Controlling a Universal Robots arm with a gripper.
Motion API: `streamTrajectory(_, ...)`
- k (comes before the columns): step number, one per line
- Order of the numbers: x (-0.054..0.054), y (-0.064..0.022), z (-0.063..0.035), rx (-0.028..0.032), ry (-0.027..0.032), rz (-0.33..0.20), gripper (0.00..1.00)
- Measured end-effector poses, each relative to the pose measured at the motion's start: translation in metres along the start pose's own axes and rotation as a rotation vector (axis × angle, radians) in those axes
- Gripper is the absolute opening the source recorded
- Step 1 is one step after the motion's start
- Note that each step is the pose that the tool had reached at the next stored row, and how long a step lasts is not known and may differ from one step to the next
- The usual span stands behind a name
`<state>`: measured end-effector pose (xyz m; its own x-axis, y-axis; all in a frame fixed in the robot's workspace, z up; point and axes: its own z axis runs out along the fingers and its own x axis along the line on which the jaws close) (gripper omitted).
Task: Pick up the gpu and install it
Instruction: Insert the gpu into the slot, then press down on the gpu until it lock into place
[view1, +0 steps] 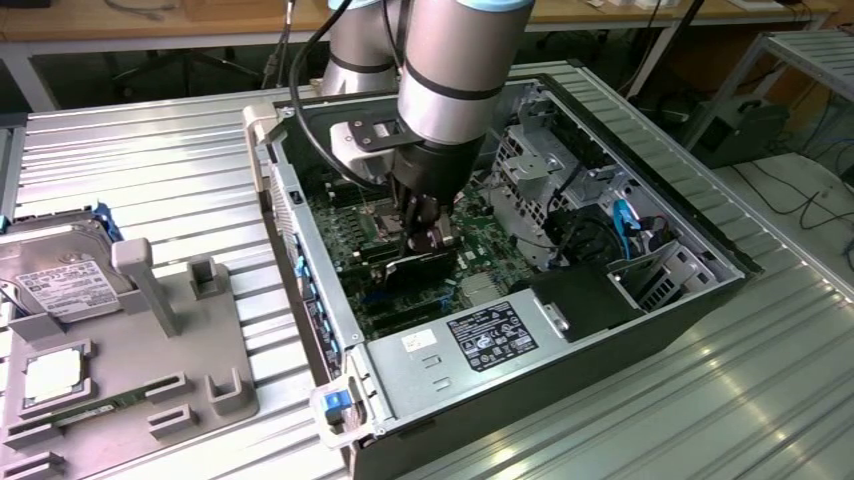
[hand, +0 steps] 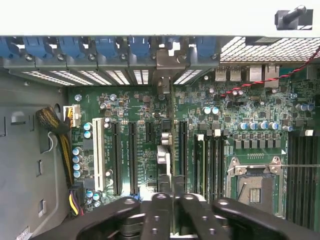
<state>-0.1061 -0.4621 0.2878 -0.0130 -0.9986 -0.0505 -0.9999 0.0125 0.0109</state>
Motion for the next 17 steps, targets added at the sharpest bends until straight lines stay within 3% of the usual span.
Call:
streamTrajectory(1, 0.0000, 0.0000, 0.0000, -0.0001, 0.0000, 0.000, 0.11)
streamTrajectory(17, 0.0000, 0.0003, 0.0000, 0.0000, 0.0000, 0.000, 0.11)
